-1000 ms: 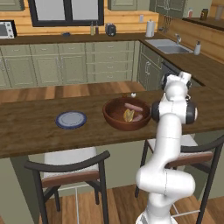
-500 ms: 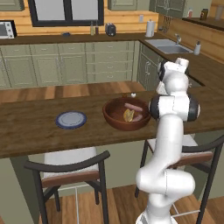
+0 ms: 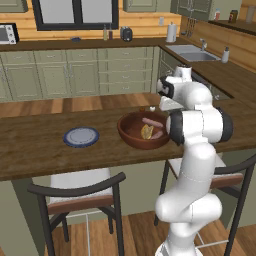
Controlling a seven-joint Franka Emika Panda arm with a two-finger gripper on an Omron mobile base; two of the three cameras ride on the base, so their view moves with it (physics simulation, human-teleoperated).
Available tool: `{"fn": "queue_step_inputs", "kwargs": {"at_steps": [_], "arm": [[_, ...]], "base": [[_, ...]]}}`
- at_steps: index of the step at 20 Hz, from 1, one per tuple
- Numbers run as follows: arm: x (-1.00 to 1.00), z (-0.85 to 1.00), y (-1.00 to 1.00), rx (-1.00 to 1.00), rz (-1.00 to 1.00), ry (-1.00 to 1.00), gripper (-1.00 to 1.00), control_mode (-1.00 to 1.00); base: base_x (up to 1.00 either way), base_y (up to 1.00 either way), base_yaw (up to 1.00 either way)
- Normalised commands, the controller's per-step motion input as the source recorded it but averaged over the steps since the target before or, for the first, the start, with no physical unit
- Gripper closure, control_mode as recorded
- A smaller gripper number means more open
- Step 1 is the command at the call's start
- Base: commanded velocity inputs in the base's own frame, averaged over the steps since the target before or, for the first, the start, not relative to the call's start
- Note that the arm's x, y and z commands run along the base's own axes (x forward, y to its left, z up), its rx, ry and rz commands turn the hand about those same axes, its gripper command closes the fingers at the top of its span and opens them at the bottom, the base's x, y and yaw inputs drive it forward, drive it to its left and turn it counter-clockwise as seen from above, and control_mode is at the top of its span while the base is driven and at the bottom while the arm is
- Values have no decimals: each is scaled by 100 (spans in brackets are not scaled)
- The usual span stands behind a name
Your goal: Place one bun and one sausage from the bowl on each plate.
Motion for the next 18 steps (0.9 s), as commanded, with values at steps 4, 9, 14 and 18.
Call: {"fn": "queue_step_inputs", "kwargs": {"at_steps": [4, 9, 14, 18], "arm": [[0, -10, 97, -2, -8, 24, -100, -100], [0, -6, 72, 0, -13, 29, -100, -100], [4, -7, 2, 0, -20, 15, -100, -100], [9, -20, 0, 0, -22, 11, -100, -100]], "base": [[0, 0, 0], [0, 0, 0], [0, 0, 0], [0, 0, 0]]}}
